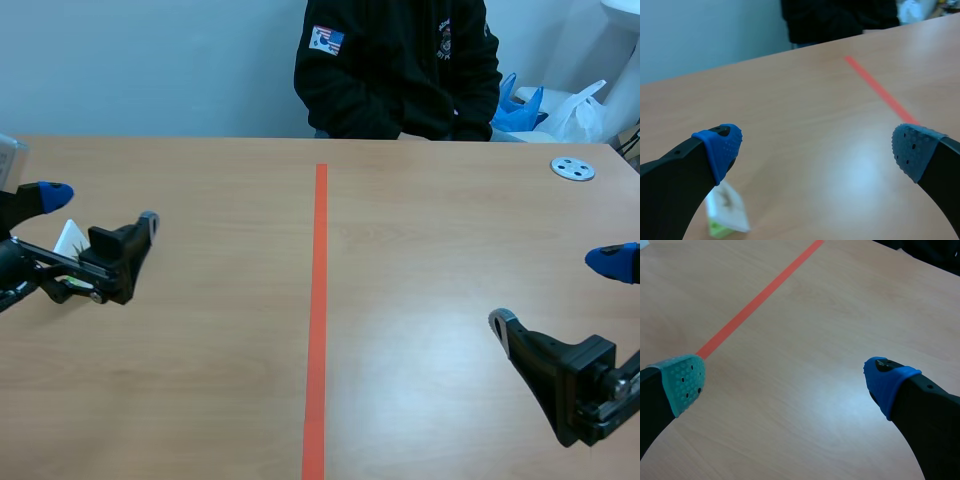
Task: Sort the leaf by its shape. The table is split by an orange tape line. A compound leaf with several leaflets goes to the left side, a simple leaf with one blade goes to the right side. Return to the home posture when a red brick is placed on the table.
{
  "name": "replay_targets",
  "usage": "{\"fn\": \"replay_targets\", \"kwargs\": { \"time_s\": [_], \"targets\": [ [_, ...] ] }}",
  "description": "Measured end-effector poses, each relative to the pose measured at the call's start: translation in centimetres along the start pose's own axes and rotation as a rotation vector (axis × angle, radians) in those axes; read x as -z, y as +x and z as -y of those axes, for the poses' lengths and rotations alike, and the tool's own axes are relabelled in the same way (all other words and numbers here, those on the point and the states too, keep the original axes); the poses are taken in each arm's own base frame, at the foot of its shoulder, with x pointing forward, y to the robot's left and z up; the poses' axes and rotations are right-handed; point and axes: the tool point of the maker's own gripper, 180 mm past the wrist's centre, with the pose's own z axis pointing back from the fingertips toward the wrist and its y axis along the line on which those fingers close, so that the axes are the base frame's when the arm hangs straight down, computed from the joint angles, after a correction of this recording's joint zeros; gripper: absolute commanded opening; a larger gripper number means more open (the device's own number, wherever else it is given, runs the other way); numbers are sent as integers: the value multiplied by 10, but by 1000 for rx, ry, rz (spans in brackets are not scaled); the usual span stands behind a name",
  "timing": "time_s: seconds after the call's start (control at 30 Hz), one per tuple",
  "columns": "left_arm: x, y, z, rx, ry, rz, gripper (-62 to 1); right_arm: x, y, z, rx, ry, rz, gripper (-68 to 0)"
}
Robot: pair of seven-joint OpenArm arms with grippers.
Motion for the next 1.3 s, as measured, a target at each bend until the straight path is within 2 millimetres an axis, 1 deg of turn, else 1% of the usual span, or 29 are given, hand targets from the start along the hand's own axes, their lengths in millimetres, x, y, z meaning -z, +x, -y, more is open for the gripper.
{"fn": "replay_targets", "kwargs": {
  "time_s": [0.1, 0.17, 0.23, 0.43, 0.53, 0.6, 0.67, 0.93, 1.3],
  "targets": [
    [-15, 11, 38, -26, -88, -4, 14, 0, 0, 0, 0, 0, 0, 4],
    [-25, 18, 58, -45, -128, 0, 14, 0, 0, 0, 0, 0, 0, 4],
    [-35, 19, 74, -61, -160, -28, 14, 0, 0, 0, 0, 0, 0, 4],
    [-65, 15, 106, -124, -214, -83, 14, 0, -1, 0, -17, 1, -8, 4],
    [-74, 22, 118, -148, -237, -81, 14, 0, -1, 0, -17, 1, -8, 4],
    [-75, 27, 121, -152, -244, -69, 14, 0, -1, 0, -17, 1, -8, 4],
    [-74, 29, 120, -149, -240, -61, 14, 0, -1, 0, -17, 1, -8, 4],
    [-74, 26, 118, -148, -236, -67, 14, 0, -3, -1, -16, 5, -15, 4],
    [-73, 28, 118, -145, -236, -62, 14, 0, -6, -1, -16, 5, -31, 4]
  ]
}}
